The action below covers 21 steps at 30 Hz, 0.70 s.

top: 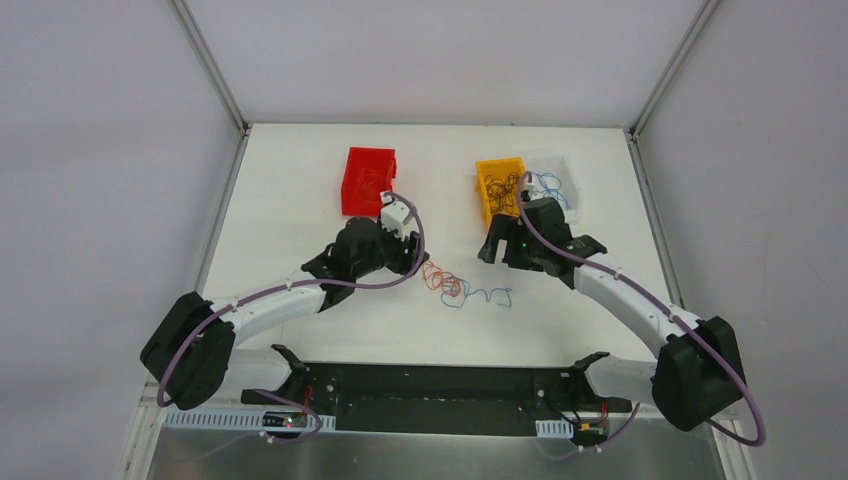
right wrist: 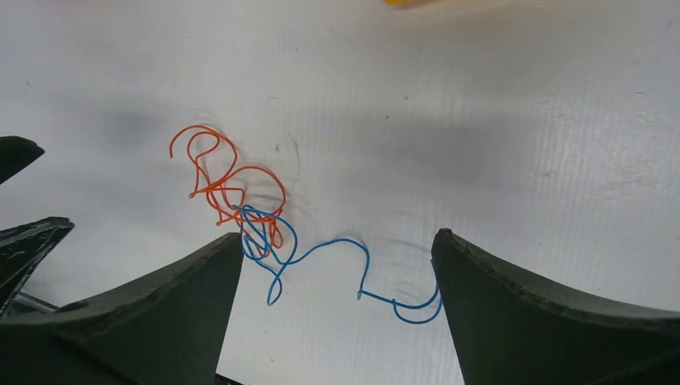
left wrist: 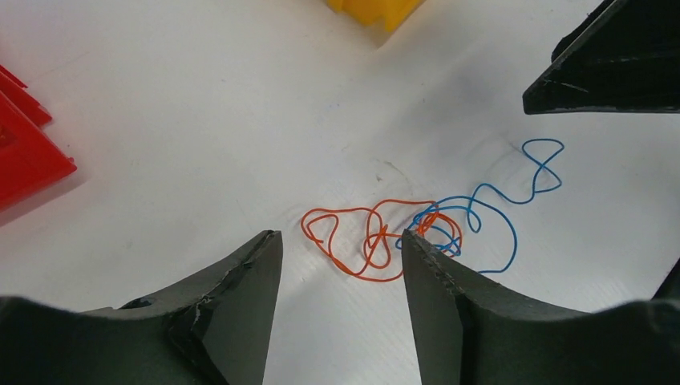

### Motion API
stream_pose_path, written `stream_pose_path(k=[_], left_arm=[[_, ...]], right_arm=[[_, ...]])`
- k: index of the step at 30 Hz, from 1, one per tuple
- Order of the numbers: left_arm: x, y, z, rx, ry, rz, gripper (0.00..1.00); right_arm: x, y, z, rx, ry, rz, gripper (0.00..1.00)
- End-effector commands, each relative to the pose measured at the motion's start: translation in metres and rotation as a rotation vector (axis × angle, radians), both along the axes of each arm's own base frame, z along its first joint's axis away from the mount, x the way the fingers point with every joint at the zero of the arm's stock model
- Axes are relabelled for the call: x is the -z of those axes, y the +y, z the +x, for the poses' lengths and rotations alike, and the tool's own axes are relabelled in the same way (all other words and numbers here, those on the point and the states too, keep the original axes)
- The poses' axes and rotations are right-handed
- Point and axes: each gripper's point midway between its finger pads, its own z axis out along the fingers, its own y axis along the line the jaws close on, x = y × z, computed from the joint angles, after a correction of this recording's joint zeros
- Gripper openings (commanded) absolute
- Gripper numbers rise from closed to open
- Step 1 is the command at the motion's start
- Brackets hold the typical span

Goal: Untangle the cables

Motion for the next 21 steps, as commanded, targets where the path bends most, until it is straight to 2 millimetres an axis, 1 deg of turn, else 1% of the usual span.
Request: stream_pose_path(k=[1,3,4,6,9,11,13,16,18,21], left_arm=[[-0.004,0.000,0.010,-0.040,0.009,0.007,0.59],[0.000,0.000,0.011,-0.046,0.026,0.014,0.61],[0.002,-0.001,0.012,-0.044,0.040,0.017,0.63],[0.008,-0.006,0.011,-0.025,0.080,0.019,0.65],[0.017,-0.015,0.010,0.017,0.150,0.038,0.76],[0.021,-0.019,0.008,0.033,0.180,0.042,0.79],[0.023,-0.021,0.007,0.037,0.194,0.035,0.82],[0.028,-0.025,0.008,0.046,0.223,0.044,0.82],[0.036,-0.027,0.008,0.051,0.264,0.067,0.80],[0.050,-0.029,0.007,0.050,0.330,0.103,0.80]], right_arm=[[-0.004,0.025,0.005,-0.009,0.022,0.072,0.92],[0.004,0.021,0.004,0.025,0.049,0.030,0.92],[0.008,0.015,0.004,0.057,0.060,-0.003,0.93],[0.016,0.004,-0.001,0.094,0.088,-0.060,0.93],[0.023,-0.012,-0.011,0.126,0.107,-0.130,0.95],[0.027,-0.019,-0.020,0.127,0.121,-0.154,0.96],[0.033,-0.019,-0.030,0.113,0.143,-0.139,0.97],[0.044,-0.010,-0.041,0.087,0.173,-0.103,0.98],[0.050,-0.006,-0.043,0.089,0.182,-0.093,0.98],[0.057,-0.001,-0.039,0.102,0.181,-0.101,0.97]])
